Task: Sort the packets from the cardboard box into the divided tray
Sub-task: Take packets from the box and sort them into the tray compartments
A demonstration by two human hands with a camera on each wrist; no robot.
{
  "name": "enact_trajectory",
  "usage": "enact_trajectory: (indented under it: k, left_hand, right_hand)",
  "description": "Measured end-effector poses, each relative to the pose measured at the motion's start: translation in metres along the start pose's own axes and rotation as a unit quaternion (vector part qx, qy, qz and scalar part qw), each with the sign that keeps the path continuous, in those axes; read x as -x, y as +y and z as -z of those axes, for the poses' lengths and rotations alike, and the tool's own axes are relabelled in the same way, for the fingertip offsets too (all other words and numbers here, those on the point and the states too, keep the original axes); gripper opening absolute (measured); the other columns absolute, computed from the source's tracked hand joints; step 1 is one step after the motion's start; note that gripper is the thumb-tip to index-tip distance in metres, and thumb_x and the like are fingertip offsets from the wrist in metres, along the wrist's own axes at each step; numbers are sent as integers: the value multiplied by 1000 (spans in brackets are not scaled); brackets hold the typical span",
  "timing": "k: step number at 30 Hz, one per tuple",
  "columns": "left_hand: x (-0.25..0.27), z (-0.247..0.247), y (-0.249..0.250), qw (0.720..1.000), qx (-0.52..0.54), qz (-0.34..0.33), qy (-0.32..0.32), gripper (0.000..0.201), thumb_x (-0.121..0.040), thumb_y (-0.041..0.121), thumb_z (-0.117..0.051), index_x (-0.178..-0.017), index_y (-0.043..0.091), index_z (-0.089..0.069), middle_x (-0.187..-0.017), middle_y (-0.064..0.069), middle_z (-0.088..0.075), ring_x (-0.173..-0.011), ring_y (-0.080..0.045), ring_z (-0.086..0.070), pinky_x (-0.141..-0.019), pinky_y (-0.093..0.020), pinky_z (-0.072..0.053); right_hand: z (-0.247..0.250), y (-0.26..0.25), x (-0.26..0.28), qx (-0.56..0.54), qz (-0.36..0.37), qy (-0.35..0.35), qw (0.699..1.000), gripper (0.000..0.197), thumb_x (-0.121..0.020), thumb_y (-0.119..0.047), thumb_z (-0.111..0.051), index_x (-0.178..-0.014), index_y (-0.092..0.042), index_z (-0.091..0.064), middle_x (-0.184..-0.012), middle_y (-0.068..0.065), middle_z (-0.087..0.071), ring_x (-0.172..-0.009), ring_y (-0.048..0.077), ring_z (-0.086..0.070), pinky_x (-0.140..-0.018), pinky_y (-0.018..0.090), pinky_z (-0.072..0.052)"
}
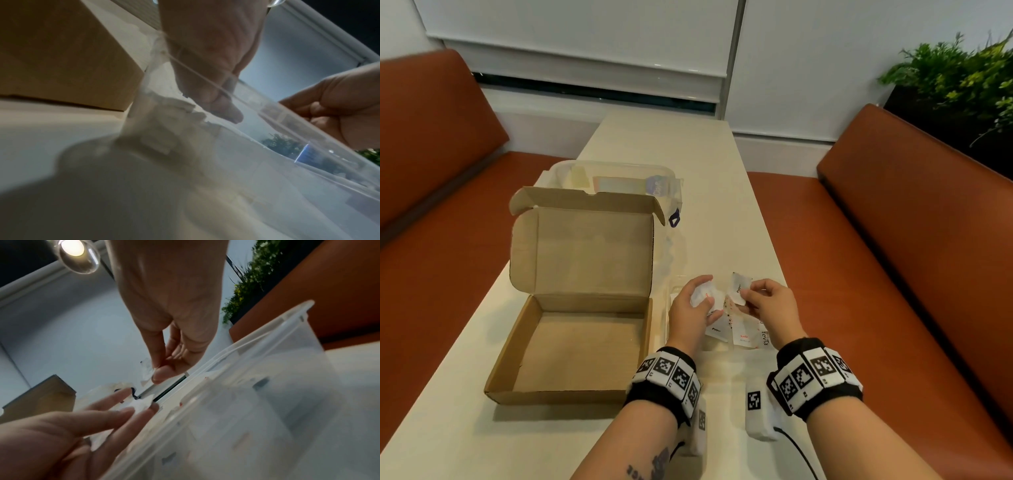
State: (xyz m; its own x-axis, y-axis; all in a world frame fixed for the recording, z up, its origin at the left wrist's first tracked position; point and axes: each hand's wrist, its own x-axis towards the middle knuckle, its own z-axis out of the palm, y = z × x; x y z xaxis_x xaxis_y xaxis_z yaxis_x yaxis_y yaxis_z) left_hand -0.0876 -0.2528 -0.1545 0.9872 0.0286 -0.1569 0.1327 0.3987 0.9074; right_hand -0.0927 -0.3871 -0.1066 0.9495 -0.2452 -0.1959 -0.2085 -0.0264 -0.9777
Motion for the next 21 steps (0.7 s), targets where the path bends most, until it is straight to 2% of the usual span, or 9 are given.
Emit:
enact_trajectory:
  k: [2, 3, 5, 7, 9, 12, 14, 18, 21]
  left_hand:
    - [0, -1, -1, 1000, -11, -2, -4, 51, -94, -5, -46, -117, 36, -65, -128, 1, -50, -107, -23, -62, -75, -25, -57]
    - [0, -2, -2, 1000, -12, -3, -6, 49, -95, -4, -45, -113, 36, -67, -126, 1, -52, -106, -19, -63, -76, -23, -57]
    - [0, -3, -2, 1000, -8, 2, -6, 41, -97, -1, -45, -100, 29, -71, -122, -2, -58, -104, -17, -65, -77, -22, -56]
    - [-1, -3, -3, 1000, -1, 18, -1, 28, -97, 2, -47, -100, 18, -70, -114, -9, -65, -99, -21, -67, -76, -22, -57]
    - [-2, -3, -3, 1000, 16, 27, -5, 18, -94, 8, -55, -102, 10, -71, -104, -10, -70, -94, -22, -69, -73, -22, -56]
    - [-2, -4, -3, 1000, 8, 26, 15, 9, -84, 13, -71, -93, 12, -70, -100, -9, -69, -87, -18, -71, -70, -19, -55]
    - [-3, -3, -5, 999, -15, 20, 31, 9, -85, 7, -69, -92, 12, -67, -98, -10, -67, -83, -17, -70, -67, -18, -56]
    - [-1, -3, -7, 999, -43, 14, 22, 3, -88, 8, -66, -87, 10, -68, -97, -11, -68, -83, -19, -70, -65, -16, -54]
    - [-2, -3, -6, 999, -29, 9, 33, 2, -86, 12, -69, -84, 13, -68, -92, -9, -69, -79, -18, -72, -65, -18, -55]
  right_hand:
    - [-3, 0, 2, -14, 1, 4, 1000, 15, -84, 1, -65, -75, -8, -58, -71, 7, -63, -58, 16, -60, -56, 22, -52]
    - [-5, 1, 3, -10, 4, 6, 1000, 16, -84, -1, -66, -74, -10, -58, -71, 6, -63, -60, 16, -58, -57, 23, -49]
    - [-8, 2, 4, -20, 4, 9, 1000, 16, -83, -4, -68, -72, -12, -58, -70, 2, -61, -63, 16, -53, -58, 24, -43]
    - [-10, 5, 5, -34, -2, 8, 999, 15, -82, -7, -69, -72, -13, -60, -69, -2, -56, -62, 12, -48, -57, 23, -40]
    - [-11, 8, 6, -35, -9, 6, 999, 13, -81, -10, -70, -73, -13, -60, -68, -4, -54, -57, 7, -47, -53, 18, -40]
    - [-12, 12, 5, -27, -14, -1, 1000, 13, -82, -10, -70, -74, -12, -60, -66, -5, -54, -51, 1, -50, -47, 13, -41]
    - [-13, 11, 5, 7, -1, -11, 1000, 12, -81, -8, -70, -76, -12, -60, -69, -3, -55, -59, 9, -51, -53, 17, -42]
    - [-11, 4, 1, 136, 89, -35, 986, 22, -82, -16, -71, -104, -17, -66, -90, 2, -63, -78, 17, -59, -74, 27, -49]
    - [-7, 1, -2, 156, 116, -28, 981, 9, -84, -16, -69, -91, -11, -71, -80, 1, -68, -72, 11, -60, -68, 20, -48]
